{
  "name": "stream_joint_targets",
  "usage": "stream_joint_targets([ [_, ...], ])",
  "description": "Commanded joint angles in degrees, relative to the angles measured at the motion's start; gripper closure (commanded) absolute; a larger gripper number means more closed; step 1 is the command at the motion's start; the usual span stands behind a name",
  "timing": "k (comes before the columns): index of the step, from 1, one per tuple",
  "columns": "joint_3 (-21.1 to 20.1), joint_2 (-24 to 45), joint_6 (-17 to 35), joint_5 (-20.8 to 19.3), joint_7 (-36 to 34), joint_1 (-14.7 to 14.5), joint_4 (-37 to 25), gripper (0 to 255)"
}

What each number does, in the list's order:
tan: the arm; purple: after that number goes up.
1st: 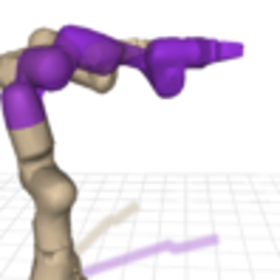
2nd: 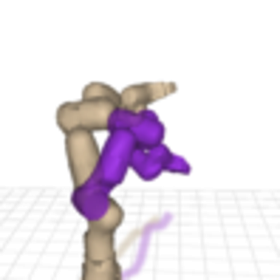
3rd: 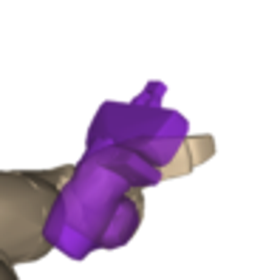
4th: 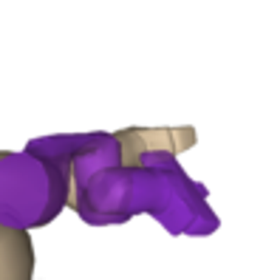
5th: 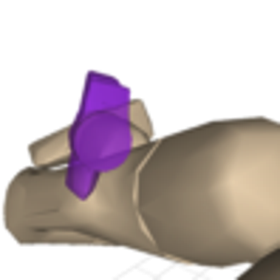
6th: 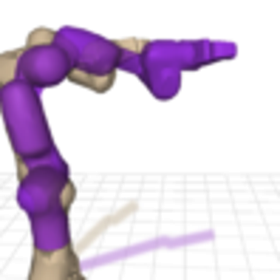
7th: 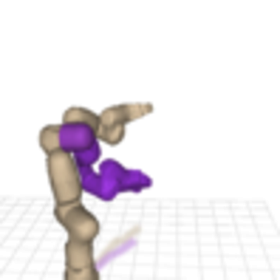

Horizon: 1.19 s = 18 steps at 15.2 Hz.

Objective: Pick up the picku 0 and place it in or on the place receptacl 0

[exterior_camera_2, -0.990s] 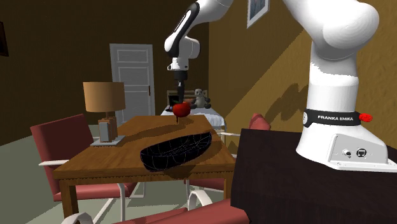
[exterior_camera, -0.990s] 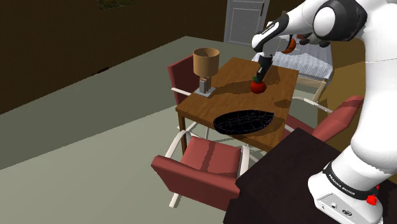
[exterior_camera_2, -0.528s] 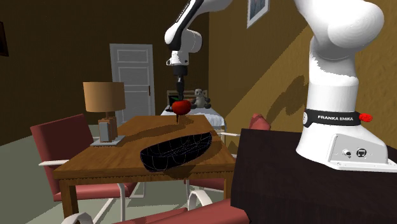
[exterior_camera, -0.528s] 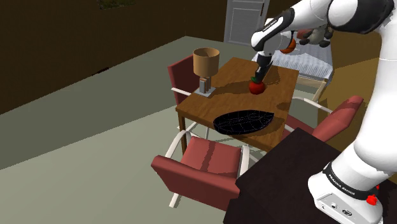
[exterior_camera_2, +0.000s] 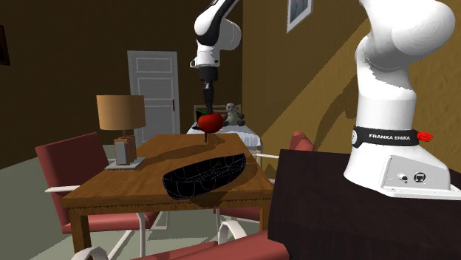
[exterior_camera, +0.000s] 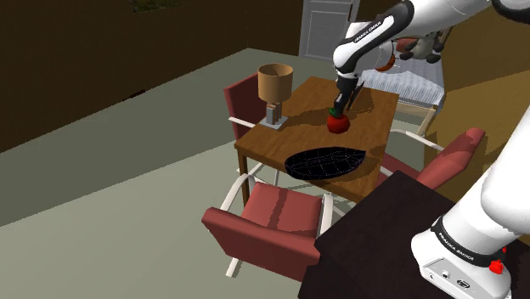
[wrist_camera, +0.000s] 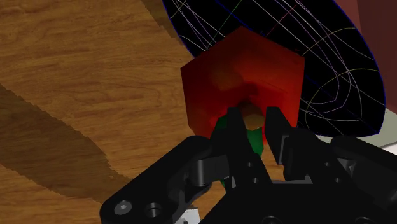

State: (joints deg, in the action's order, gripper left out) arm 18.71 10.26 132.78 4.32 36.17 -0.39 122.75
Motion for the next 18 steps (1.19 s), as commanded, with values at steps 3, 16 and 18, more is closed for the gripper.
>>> stream_joint_targets([
  [3,-1.23,-6.44,0.40,-2.95,-6.19,-3.14,6.38,255],
  [16,-2.47,-1.55,9.30,-0.63,-6.15,-3.70,10.61,255],
  [18,-2.66,-0.25,10.75,0.04,-5.68,-3.58,10.82,255],
])
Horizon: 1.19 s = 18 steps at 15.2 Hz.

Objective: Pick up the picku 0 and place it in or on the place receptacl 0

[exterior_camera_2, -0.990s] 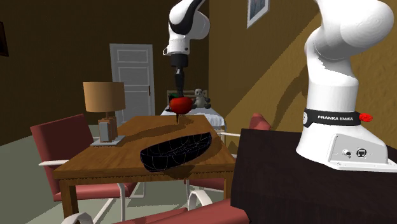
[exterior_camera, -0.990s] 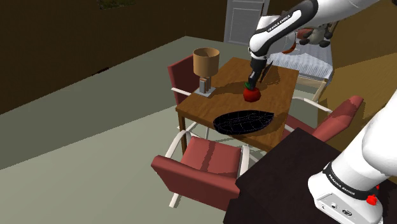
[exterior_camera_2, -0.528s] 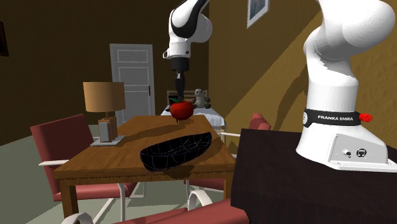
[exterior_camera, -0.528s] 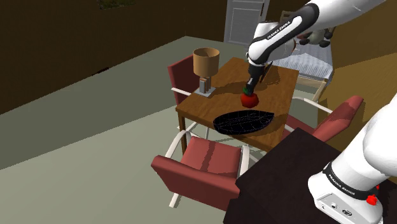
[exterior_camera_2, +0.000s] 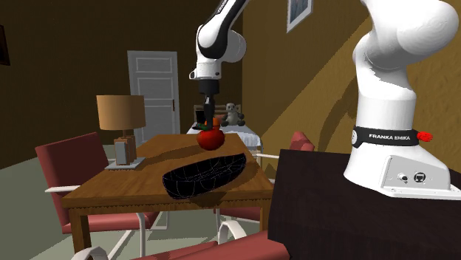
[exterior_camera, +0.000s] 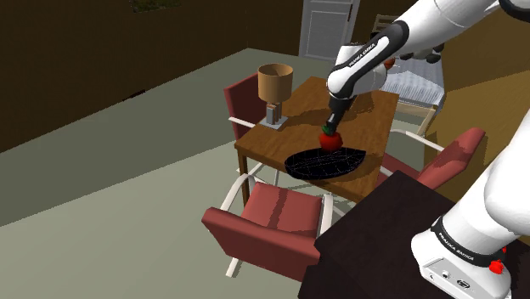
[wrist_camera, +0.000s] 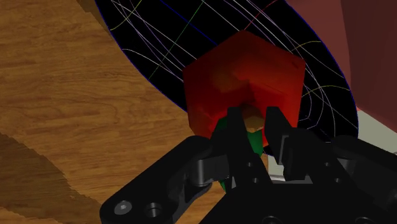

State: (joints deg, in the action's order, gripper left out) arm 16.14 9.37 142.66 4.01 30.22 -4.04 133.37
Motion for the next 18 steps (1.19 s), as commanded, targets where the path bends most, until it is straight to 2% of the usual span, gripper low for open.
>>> stream_joint_targets([
  [1,-0.20,1.31,1.59,0.70,0.51,0.14,0.29,255],
  [8,-1.32,6.25,6.53,3.38,2.39,0.88,0.51,255],
  [16,-1.34,6.25,6.54,3.37,2.39,0.90,0.51,255],
  [17,-1.34,6.24,6.53,3.37,2.39,0.90,0.50,0],
  [18,-1.34,6.25,6.53,3.37,2.39,0.90,0.51,0],
])
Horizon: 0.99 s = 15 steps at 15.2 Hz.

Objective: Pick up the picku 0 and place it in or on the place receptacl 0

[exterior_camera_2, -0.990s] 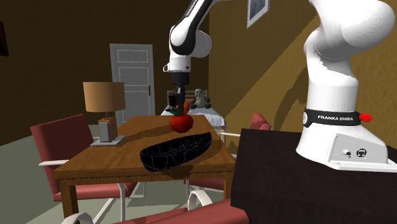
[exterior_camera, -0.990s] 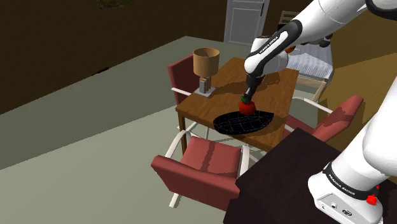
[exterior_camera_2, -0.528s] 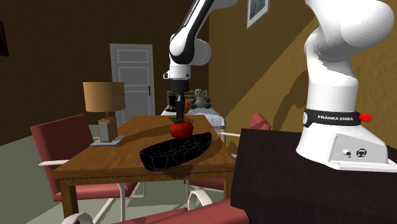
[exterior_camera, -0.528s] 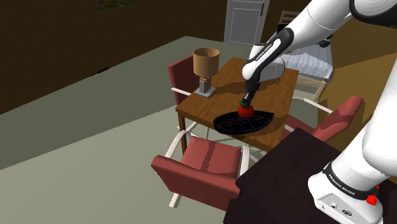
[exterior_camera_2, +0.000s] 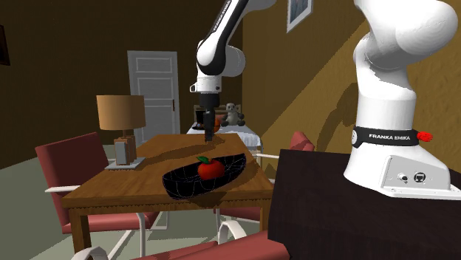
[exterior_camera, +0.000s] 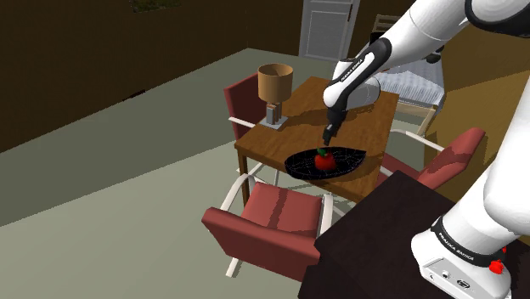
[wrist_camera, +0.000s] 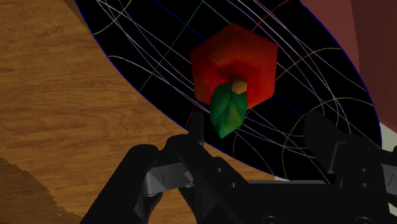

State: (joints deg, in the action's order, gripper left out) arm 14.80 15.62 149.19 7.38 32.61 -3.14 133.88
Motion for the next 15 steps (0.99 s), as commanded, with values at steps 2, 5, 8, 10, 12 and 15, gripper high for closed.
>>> stream_joint_targets([
  [2,0.00,0.00,0.00,0.00,0.00,0.00,-0.01,0],
  [5,0.50,-1.80,-1.70,-0.96,-0.68,-0.35,0.02,0],
  [8,1.53,-6.55,-6.64,-3.47,-2.45,-1.08,-0.38,0],
  [10,1.49,-6.55,-6.64,-3.48,-2.46,-1.04,-0.38,0],
  [12,1.49,-6.55,-6.63,-3.48,-2.46,-1.04,-0.38,0],
  [15,1.49,-6.55,-6.64,-3.48,-2.46,-1.04,-0.38,0],
])
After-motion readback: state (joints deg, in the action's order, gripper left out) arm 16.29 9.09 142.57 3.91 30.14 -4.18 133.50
